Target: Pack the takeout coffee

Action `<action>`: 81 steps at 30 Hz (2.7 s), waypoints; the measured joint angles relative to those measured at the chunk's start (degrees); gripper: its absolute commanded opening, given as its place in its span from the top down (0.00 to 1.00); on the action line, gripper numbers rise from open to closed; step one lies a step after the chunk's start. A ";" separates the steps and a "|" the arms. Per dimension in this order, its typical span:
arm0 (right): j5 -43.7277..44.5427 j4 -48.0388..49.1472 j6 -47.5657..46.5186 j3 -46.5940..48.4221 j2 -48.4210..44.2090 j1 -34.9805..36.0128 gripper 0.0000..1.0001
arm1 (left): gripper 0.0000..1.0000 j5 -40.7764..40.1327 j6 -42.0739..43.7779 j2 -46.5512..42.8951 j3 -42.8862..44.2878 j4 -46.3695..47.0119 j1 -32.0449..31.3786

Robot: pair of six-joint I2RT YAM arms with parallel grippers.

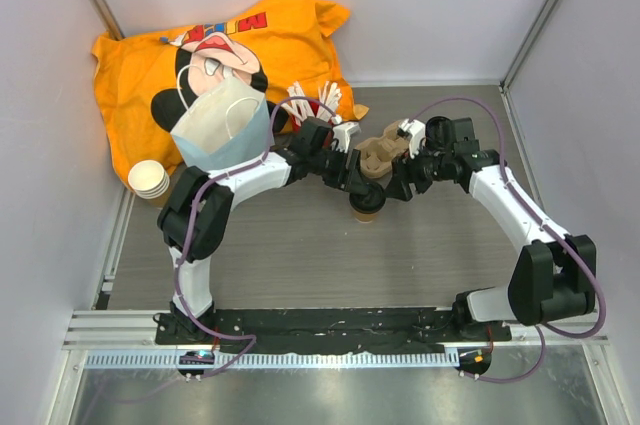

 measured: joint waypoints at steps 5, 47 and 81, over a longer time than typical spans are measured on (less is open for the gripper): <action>-2.69 0.87 2.23 -0.42 2.27 -2.80 0.32 | 0.41 -0.50 0.28 0.11 0.00 -0.07 0.02; -18.14 4.66 14.95 3.98 21.57 -7.89 0.66 | 0.47 1.73 3.41 1.62 2.01 -0.90 -1.46; -1.86 5.51 9.07 1.81 13.33 -2.86 0.50 | 0.50 -3.72 7.45 1.70 5.16 -6.40 -3.28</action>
